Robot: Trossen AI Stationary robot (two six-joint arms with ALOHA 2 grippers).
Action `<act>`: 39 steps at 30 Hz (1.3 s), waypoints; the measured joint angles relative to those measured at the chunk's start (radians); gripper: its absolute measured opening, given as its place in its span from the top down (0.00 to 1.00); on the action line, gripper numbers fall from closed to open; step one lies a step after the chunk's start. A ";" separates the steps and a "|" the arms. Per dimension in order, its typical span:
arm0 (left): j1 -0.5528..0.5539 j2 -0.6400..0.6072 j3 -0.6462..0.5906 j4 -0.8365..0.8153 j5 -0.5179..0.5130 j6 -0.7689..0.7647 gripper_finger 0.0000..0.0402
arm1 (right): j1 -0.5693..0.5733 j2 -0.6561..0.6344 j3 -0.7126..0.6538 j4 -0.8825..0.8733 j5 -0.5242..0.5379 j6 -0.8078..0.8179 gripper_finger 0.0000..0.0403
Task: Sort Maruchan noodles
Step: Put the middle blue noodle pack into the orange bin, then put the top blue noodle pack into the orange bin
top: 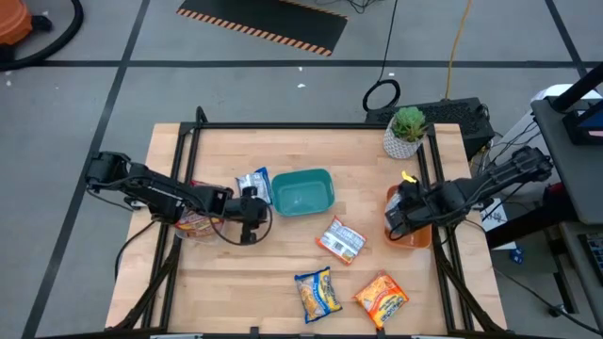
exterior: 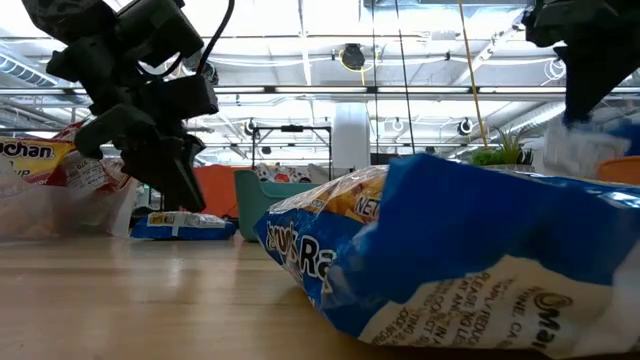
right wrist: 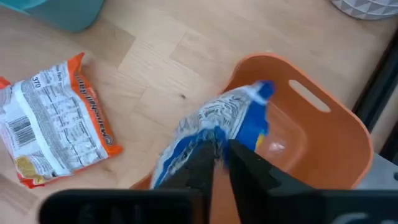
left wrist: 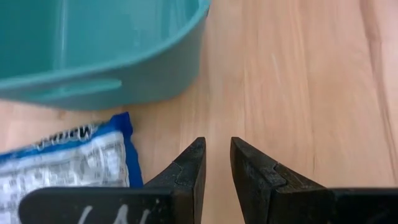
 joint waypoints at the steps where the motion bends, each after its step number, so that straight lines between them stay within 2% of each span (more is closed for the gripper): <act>1: 0.000 0.000 0.000 0.013 0.000 0.007 0.80 | 0.000 0.000 -0.003 0.007 0.000 -0.003 0.87; 8: 0.000 0.000 0.000 0.088 -0.001 0.056 0.80 | 0.000 -0.007 -0.004 0.036 0.000 0.010 0.67; 13: 0.000 0.000 0.000 0.111 -0.001 0.089 0.80 | -0.003 -0.026 -0.004 0.136 0.001 0.003 0.60; 21: 0.040 0.000 0.000 0.121 0.000 0.090 0.80 | -0.010 -0.033 -0.004 0.294 0.085 -0.103 0.60; 30: 0.111 0.000 0.000 0.064 0.000 0.074 0.80 | -0.077 -0.033 -0.004 0.568 0.165 -0.379 0.60; 35: 0.111 0.000 0.017 -0.120 -0.008 0.021 0.78 | -0.109 -0.019 -0.004 0.717 0.214 -0.525 0.60; 39: 0.069 0.000 0.020 -0.261 -0.144 -0.075 0.68 | -0.129 0.008 -0.004 0.813 0.212 -0.601 0.60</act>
